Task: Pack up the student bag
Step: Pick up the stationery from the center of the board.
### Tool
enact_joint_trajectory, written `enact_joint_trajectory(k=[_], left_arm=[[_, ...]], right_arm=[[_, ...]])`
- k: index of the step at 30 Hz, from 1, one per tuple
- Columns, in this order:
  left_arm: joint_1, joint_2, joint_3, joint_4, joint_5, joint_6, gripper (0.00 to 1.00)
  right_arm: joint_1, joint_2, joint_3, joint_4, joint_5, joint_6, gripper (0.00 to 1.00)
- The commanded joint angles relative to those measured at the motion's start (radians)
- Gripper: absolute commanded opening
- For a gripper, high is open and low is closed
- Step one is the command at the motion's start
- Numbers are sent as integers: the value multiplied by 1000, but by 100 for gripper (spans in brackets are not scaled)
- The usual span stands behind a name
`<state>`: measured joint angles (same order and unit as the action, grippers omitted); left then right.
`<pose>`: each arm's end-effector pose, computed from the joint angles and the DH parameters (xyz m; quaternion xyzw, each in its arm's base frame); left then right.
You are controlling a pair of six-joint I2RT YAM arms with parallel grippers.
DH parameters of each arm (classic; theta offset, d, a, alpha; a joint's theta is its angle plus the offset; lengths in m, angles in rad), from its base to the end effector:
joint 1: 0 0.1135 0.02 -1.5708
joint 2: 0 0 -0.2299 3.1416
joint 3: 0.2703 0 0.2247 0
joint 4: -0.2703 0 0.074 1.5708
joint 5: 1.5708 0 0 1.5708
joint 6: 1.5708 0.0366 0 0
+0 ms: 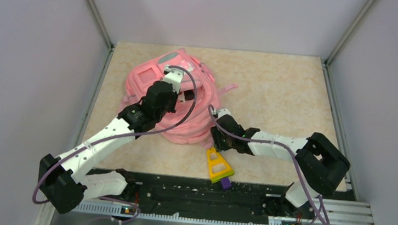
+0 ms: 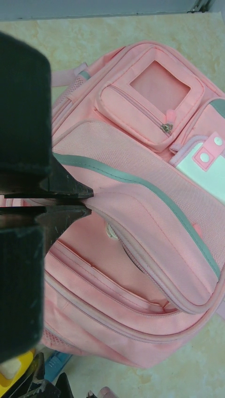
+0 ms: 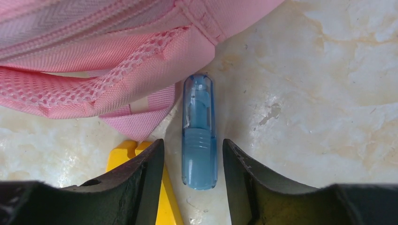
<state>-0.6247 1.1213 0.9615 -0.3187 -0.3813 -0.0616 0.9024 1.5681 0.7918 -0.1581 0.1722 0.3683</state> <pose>0.2021 -0.1289 0.2956 0.1386 0.8334 -0.0191 0.5347 0.1793 0.2169 0.1460 -0.2238 0.9198 0.1192 0.2993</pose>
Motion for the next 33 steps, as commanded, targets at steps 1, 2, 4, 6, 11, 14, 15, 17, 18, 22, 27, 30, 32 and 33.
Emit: enact_joint_trajectory(k=[1, 2, 4, 6, 11, 14, 15, 17, 18, 22, 27, 30, 32, 33], left_arm=[[-6, -37, 39, 83, -6, -10, 0], [-6, -37, 39, 84, -4, -10, 0], [-5, -38, 39, 84, -6, -10, 0], [-5, -38, 39, 84, -7, -10, 0], [-6, -39, 39, 84, -5, -10, 0], [-6, -38, 39, 83, -6, -9, 0], [-7, -38, 39, 84, -5, -10, 0], [-5, -40, 39, 84, -7, -10, 0], [-5, -40, 39, 84, -7, -9, 0], [-6, -37, 39, 84, -6, -9, 0], [-5, -40, 39, 83, -7, -12, 0], [-5, -51, 31, 92, -11, -11, 0], [-5, -54, 29, 95, -13, -10, 0], [-5, -53, 31, 95, -12, -9, 0]], right_arm=[[21, 22, 46, -10, 22, -4, 48], [22, 26, 48, -14, 27, -3, 48], [27, 35, 50, -24, 38, -4, 48], [31, 39, 50, -32, 38, -4, 48], [36, 23, 40, -52, 54, 4, 45], [38, 10, 31, -61, 70, 6, 43], [38, 6, 27, -65, 74, 6, 42], [40, 6, 18, -67, 78, 6, 41], [40, 7, 14, -68, 78, 6, 41], [39, 7, 8, -76, 76, 8, 38], [41, 11, 4, -74, 95, 13, 31], [41, 13, 11, -70, 113, 17, 22], [41, -1, 9, -62, 122, 18, 15], [41, -20, 7, -57, 129, 17, 13]])
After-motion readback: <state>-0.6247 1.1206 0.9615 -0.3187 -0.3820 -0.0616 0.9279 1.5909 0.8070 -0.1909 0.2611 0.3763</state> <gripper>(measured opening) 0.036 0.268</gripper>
